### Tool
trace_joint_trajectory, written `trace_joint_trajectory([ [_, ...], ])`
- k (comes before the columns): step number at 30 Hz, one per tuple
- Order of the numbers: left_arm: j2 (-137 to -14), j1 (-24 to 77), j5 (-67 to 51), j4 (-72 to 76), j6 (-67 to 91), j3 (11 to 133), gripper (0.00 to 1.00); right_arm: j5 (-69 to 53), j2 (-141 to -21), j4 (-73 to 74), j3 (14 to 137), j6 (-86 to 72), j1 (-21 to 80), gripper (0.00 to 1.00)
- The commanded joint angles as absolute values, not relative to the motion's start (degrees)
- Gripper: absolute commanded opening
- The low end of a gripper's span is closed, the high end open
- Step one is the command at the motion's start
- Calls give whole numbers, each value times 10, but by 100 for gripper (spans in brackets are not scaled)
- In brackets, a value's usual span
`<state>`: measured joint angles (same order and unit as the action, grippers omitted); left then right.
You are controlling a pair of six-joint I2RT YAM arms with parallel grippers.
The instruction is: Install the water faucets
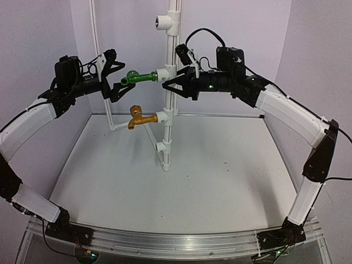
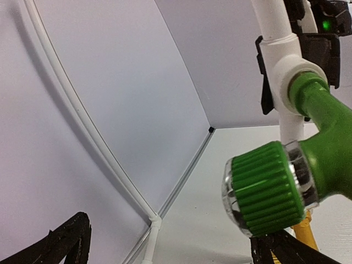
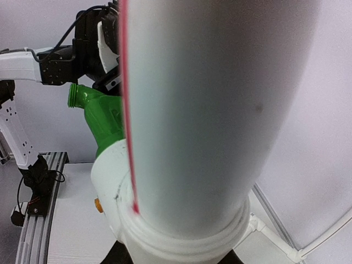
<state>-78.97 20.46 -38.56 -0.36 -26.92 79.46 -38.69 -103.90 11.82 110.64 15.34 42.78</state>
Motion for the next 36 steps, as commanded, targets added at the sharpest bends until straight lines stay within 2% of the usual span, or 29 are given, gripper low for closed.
trace_joint_trajectory([
  [1, -796, 193, -367, 51, -227, 824, 100, -414, -1029, 140, 1132, 171, 427, 0],
  [17, -789, 189, -427, 37, -216, 892, 99, -409, -1061, 145, 1194, 150, 427, 0],
  [27, -780, 190, -493, 7, -217, 928, 99, -405, -1070, 145, 1197, 144, 427, 22],
  [31, -781, 190, -509, -13, -201, 942, 100, -405, -1073, 145, 1199, 144, 427, 24],
  [36, -804, 179, -427, -62, -145, 986, 99, -403, -1071, 145, 1196, 144, 427, 22],
])
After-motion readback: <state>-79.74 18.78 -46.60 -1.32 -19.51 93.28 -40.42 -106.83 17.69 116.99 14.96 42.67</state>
